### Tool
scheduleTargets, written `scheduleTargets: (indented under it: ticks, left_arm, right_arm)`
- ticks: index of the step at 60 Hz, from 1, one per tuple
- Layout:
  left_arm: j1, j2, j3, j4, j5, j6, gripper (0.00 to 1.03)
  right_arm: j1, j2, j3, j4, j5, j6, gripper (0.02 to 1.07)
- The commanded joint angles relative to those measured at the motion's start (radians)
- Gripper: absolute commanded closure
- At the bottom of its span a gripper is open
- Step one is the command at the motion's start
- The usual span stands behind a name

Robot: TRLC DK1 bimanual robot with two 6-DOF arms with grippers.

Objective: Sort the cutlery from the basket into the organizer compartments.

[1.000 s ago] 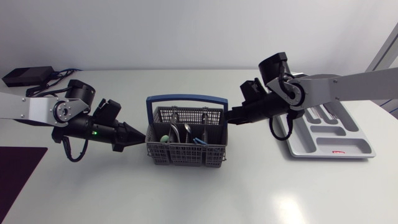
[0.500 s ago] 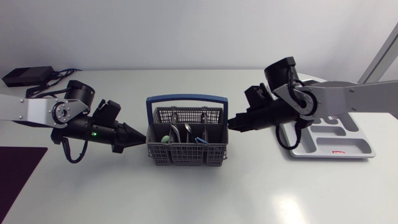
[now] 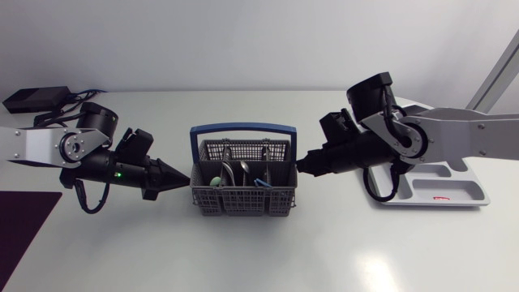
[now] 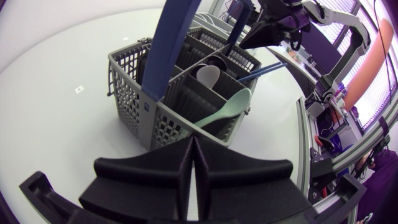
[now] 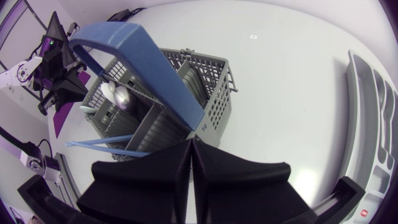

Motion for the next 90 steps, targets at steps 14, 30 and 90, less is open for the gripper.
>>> scheduleTargets:
  ticks: [14, 30, 90]
  left_arm:
    - [0.041, -0.161, -0.035, -0.031, -0.053, 0.01, 1.0]
    - [0.003, -0.338, -0.007, -0.172, -0.107, 0.042, 0.84]
    - [-0.414, -0.233, 0.109, -0.103, -0.57, -0.032, 0.66]
  right_arm:
    - [0.006, -0.088, -0.053, -0.042, 0.052, -0.009, 1.01]
    - [0.014, -0.22, -0.103, -0.121, 0.064, -0.059, 0.62]
    - [0.181, -0.41, -0.18, -0.185, 0.165, -0.084, 0.21]
